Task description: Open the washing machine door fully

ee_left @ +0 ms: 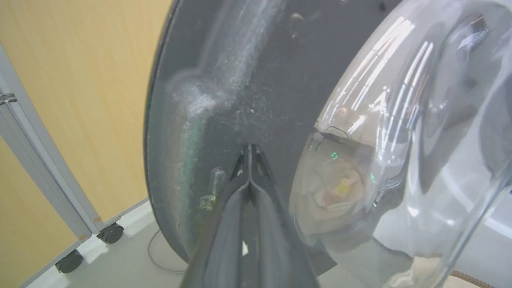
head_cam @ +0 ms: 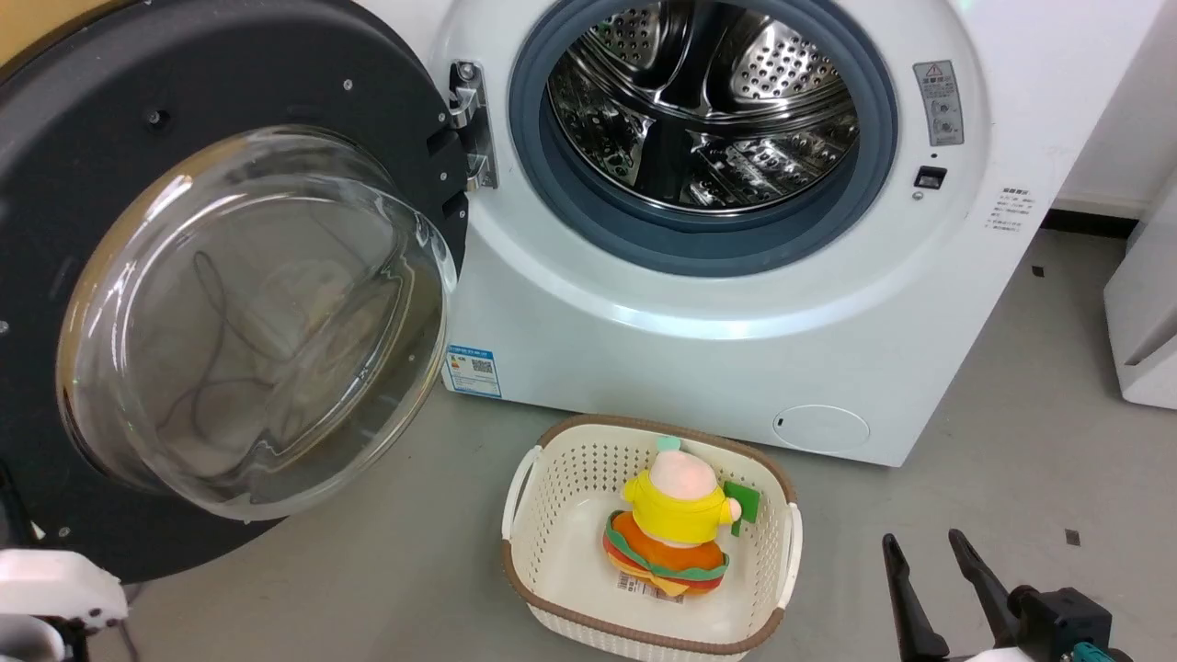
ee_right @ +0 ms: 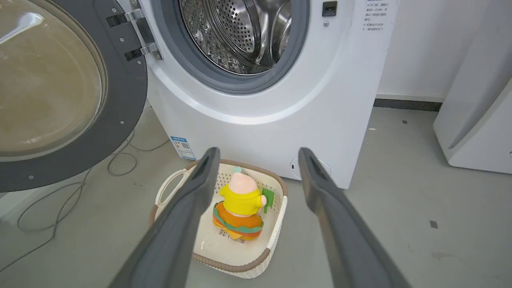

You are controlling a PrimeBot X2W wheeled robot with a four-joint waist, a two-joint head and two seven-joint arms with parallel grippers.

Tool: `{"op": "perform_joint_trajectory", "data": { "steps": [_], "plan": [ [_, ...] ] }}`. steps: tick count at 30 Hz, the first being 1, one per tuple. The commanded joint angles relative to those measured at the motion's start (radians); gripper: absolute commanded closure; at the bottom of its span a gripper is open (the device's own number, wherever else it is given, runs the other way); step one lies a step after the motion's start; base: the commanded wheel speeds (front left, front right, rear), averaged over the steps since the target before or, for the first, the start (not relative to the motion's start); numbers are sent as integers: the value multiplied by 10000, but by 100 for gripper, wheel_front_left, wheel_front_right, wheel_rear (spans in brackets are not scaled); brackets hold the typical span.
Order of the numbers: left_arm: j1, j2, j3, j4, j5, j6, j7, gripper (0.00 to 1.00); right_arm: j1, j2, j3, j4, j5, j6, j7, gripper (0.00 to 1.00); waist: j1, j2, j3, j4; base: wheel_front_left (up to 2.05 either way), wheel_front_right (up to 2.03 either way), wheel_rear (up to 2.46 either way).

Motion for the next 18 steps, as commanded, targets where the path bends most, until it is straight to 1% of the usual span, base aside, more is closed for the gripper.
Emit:
{"op": "perform_joint_trajectory", "data": {
  "steps": [1,6,10,11,12,13,14,18],
  "plan": [
    [185,-135,85,-141,144,-42,-54,100,-116,28,-15,-7,27,-7,-76,0,-1,0,-29,0,0,0,0],
    [992,-804,272,-996,762,-175,-54,100,-43,28,-12,67,90,-7,-110,0,-1,0,-175,14,0,0,0],
    [1863,-1527,280,-1965,1149,-243,-54,100,-22,28,-15,111,112,-7,-129,0,-1,0,-303,31,0,0,0],
    [2085,-1730,234,-2199,1235,-264,-54,88,-22,28,-5,118,116,-7,-134,0,-1,0,-326,28,0,0,0],
    [2289,-1930,201,-2389,1281,-292,-54,65,-26,28,10,116,122,-7,-148,0,-1,0,-352,26,0,0,0],
    [2483,-2105,150,-2574,1363,-306,-54,48,-23,28,16,117,127,-7,-165,0,-1,0,-384,30,0,0,0],
    [2682,-2274,95,-2768,1480,-276,-54,0,-15,28,26,125,128,-7,-177,0,-1,0,-419,26,0,0,0],
    [3339,-2752,-251,-3428,1813,-234,-55,0,-9,28,102,125,93,-7,-211,0,-1,0,-520,-55,0,0,0]
  ]
}}
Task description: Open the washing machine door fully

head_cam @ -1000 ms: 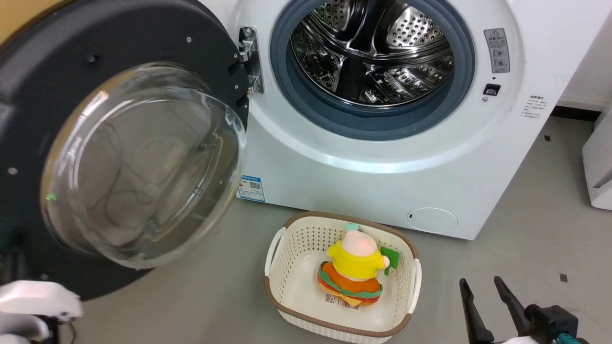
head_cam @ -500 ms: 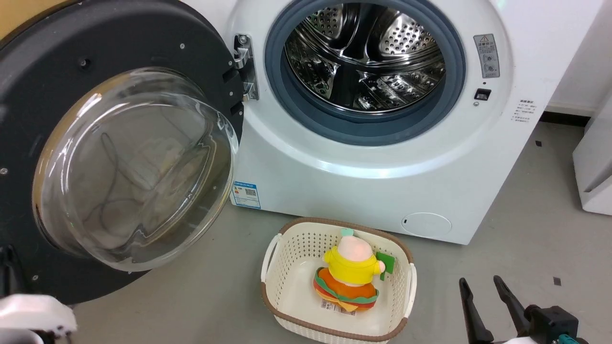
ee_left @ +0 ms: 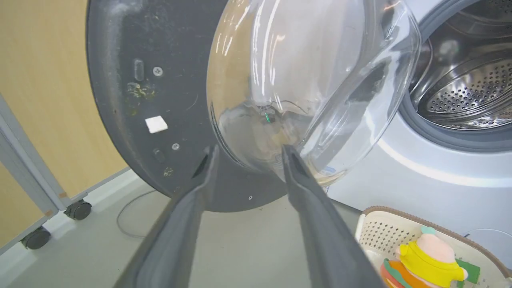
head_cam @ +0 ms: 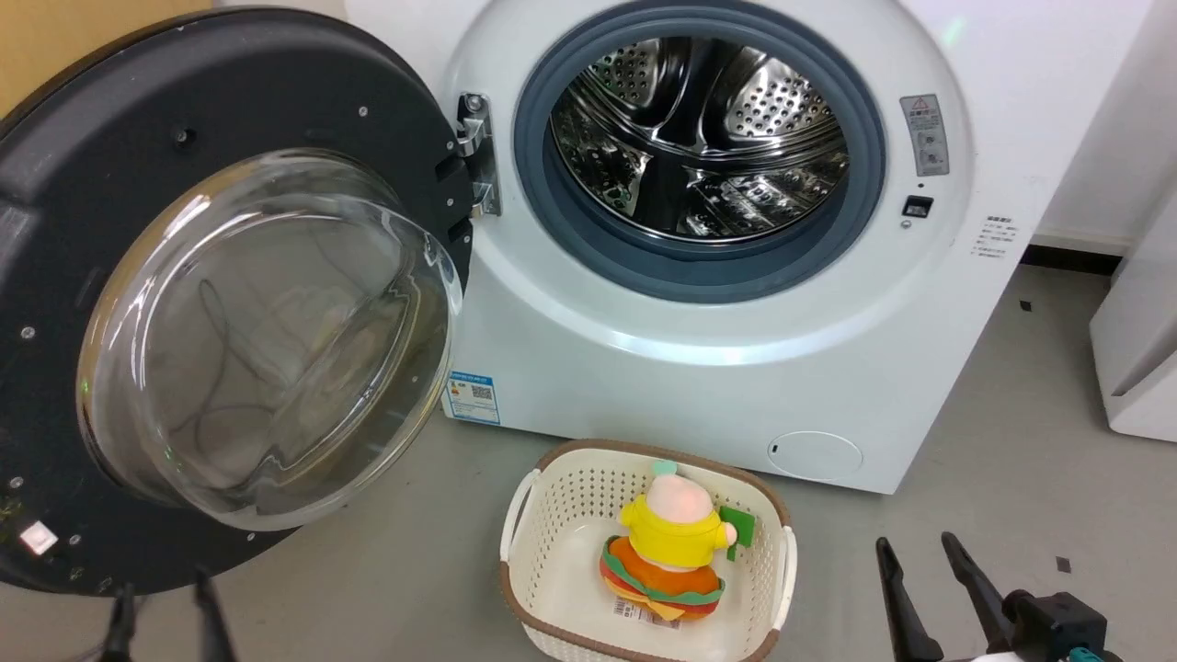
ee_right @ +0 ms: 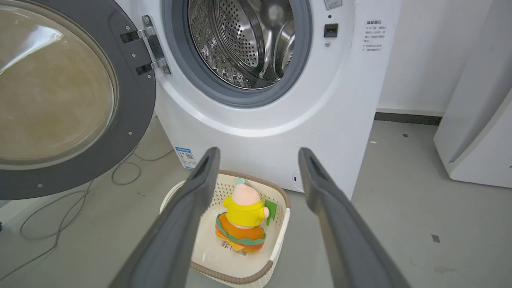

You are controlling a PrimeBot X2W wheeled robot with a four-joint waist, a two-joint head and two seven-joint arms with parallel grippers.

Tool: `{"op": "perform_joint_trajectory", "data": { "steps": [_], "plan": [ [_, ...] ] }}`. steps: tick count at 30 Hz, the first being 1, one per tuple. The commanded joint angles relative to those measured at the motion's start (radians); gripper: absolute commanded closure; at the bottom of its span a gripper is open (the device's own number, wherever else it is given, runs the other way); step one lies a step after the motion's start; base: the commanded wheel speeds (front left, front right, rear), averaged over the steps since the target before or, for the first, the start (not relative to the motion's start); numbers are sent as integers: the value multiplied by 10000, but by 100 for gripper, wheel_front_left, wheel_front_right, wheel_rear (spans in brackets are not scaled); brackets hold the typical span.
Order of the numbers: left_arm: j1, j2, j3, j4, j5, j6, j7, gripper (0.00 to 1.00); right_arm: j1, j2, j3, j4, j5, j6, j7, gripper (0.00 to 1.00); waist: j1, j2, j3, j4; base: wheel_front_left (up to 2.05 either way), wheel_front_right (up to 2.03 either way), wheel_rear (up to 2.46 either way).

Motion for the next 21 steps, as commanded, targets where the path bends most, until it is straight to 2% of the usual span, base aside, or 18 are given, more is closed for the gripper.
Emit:
{"op": "perform_joint_trajectory", "data": {
  "steps": [1,5,12,21],
  "plan": [
    [216,-116,-180,-195,149,49,-53,0,-25,28,21,2,4,-7,-51,0,0,0,-33,-54,0,0,0],
    [581,-335,-1028,-545,514,136,-53,0,-48,28,50,-34,-102,-7,-54,0,0,0,-88,-261,0,0,0],
    [277,-416,-2222,-462,818,-58,-53,0,-74,28,95,-127,-304,-7,-13,0,0,0,-127,-993,0,0,0],
    [-131,-431,-2798,-12,976,-135,-53,0,-13,28,190,-226,-443,-7,102,0,0,0,-145,-2320,0,0,0]
  ]
}}
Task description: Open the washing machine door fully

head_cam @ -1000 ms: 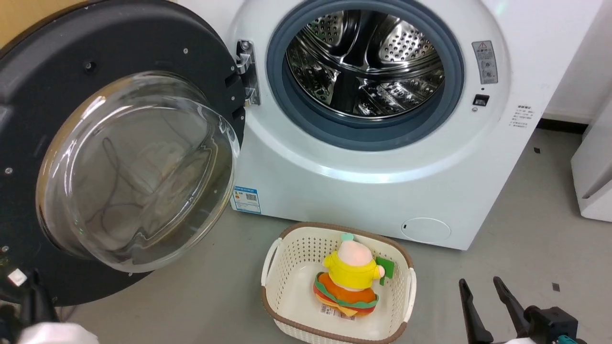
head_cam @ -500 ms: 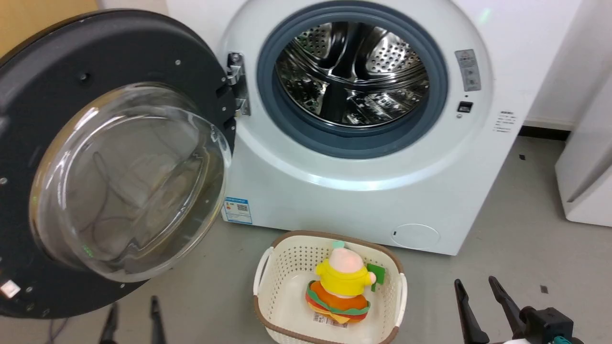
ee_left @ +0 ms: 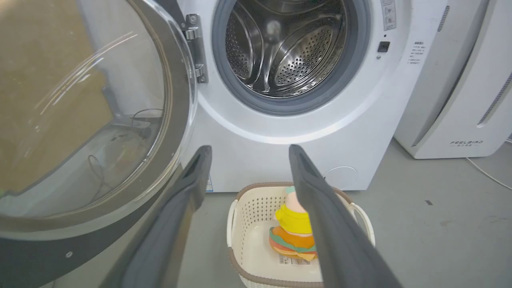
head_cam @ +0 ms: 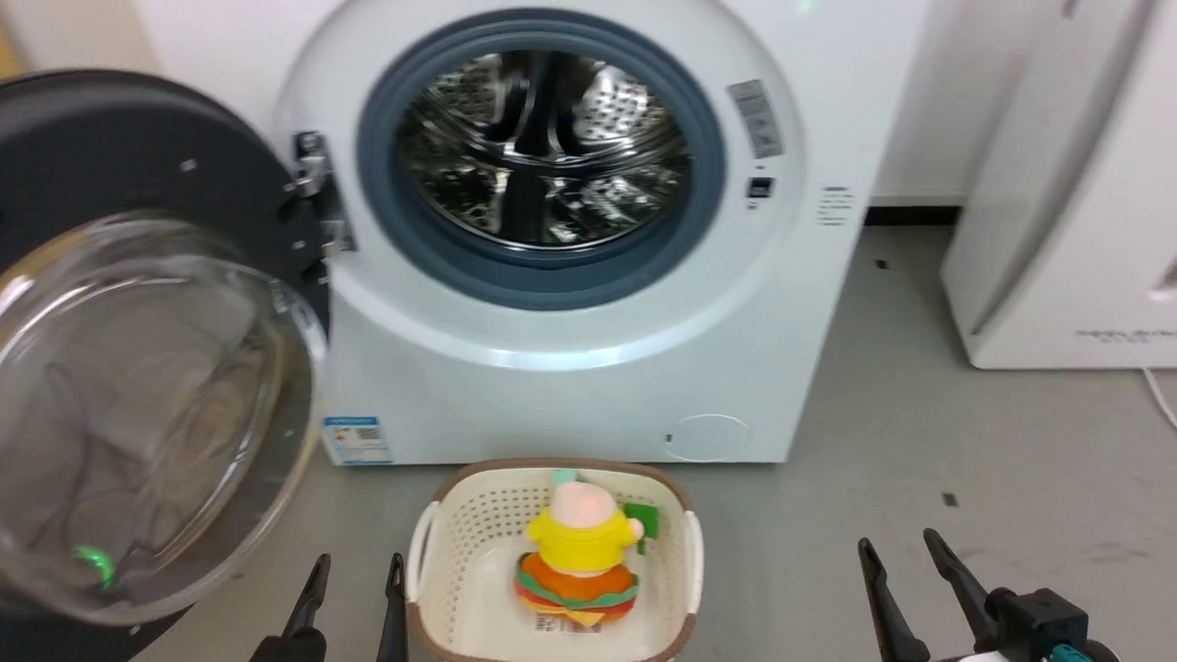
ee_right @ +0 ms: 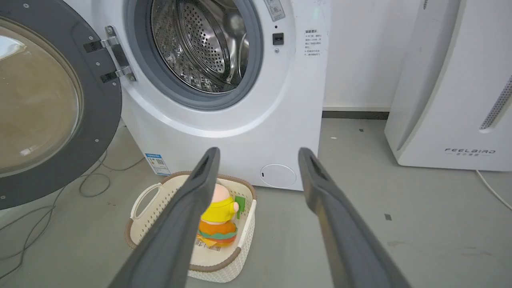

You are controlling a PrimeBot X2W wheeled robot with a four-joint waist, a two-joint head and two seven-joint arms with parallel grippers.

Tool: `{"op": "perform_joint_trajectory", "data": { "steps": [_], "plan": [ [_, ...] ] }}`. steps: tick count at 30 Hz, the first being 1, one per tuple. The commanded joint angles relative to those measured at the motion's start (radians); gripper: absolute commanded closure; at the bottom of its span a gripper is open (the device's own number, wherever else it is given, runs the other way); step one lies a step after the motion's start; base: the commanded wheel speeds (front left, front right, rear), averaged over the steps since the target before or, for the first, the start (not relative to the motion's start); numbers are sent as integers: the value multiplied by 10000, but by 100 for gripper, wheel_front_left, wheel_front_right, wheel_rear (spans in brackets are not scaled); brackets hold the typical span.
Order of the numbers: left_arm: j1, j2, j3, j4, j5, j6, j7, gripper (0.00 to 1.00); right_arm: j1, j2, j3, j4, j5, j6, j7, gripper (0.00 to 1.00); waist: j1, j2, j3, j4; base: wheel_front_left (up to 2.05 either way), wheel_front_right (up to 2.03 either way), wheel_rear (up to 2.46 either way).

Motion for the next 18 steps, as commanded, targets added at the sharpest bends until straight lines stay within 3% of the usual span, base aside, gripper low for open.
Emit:
{"op": "perform_joint_trajectory", "data": {
  "steps": [1,6,16,17,18],
  "plan": [
    [-127,23,11,11,1,1,-55,0,-24,24,16,-59,-78,-7,8,0,0,0,2,-356,0,0,0],
    [-81,18,60,122,-92,156,-55,0,-170,24,134,-95,-125,-7,58,0,0,0,1,-841,0,0,0],
    [40,14,130,160,-177,318,-55,0,-108,24,329,-131,-133,-7,42,0,0,0,-3,-894,0,0,0],
    [-9,-2,123,168,-109,278,2,100,-17,-2,320,-76,-74,0,57,100,0,0,-2,-898,0,0,0],
    [-11,-2,129,175,-116,294,15,100,-14,-2,321,-77,-71,0,60,100,0,0,-1,-891,0,0,0]
  ]
}}
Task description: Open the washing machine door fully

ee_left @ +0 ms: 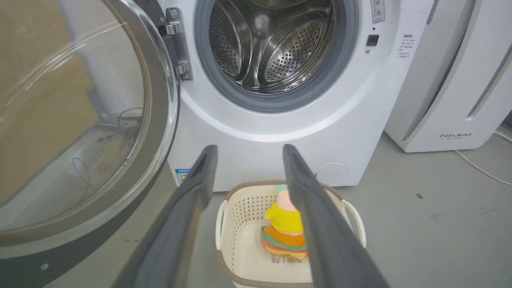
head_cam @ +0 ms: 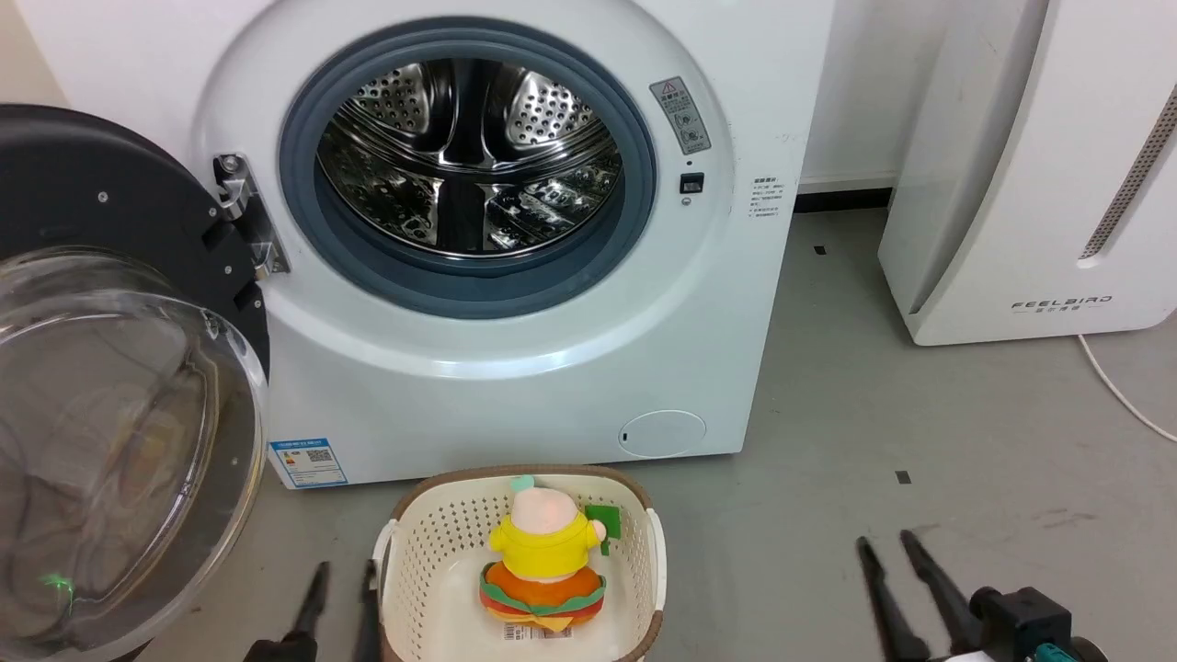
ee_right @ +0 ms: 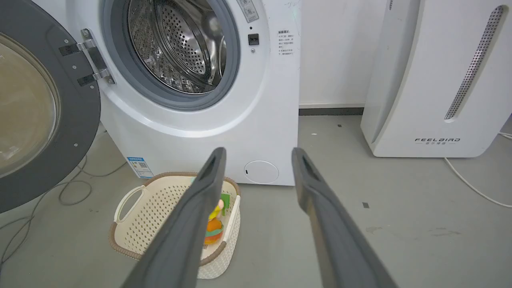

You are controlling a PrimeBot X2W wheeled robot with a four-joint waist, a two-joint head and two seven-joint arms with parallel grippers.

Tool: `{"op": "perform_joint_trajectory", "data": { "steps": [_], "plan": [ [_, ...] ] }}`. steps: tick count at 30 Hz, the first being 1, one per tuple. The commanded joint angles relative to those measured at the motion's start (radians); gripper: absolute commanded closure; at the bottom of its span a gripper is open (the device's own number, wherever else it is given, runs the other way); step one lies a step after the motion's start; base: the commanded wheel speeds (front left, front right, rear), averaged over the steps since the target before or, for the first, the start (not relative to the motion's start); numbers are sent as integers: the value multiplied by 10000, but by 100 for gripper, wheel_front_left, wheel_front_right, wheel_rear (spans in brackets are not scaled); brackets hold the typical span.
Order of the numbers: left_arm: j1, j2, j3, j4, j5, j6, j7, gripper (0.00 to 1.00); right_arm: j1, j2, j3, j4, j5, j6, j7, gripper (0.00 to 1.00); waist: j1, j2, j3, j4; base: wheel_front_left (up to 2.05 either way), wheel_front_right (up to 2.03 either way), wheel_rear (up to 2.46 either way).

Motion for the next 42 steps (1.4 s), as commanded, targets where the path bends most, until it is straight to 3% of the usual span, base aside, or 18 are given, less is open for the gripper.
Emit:
{"op": "perform_joint_trajectory", "data": {
  "steps": [1,42],
  "plan": [
    [-6,0,1,-6,3,-2,9,100,-4,0,-2,-8,-5,0,8,100,0,0,2,4,0,0,0],
    [-486,-9,69,-521,231,-196,865,100,-247,10,-199,-674,-387,-3,675,100,0,0,165,313,0,0,0]
  ]
}}
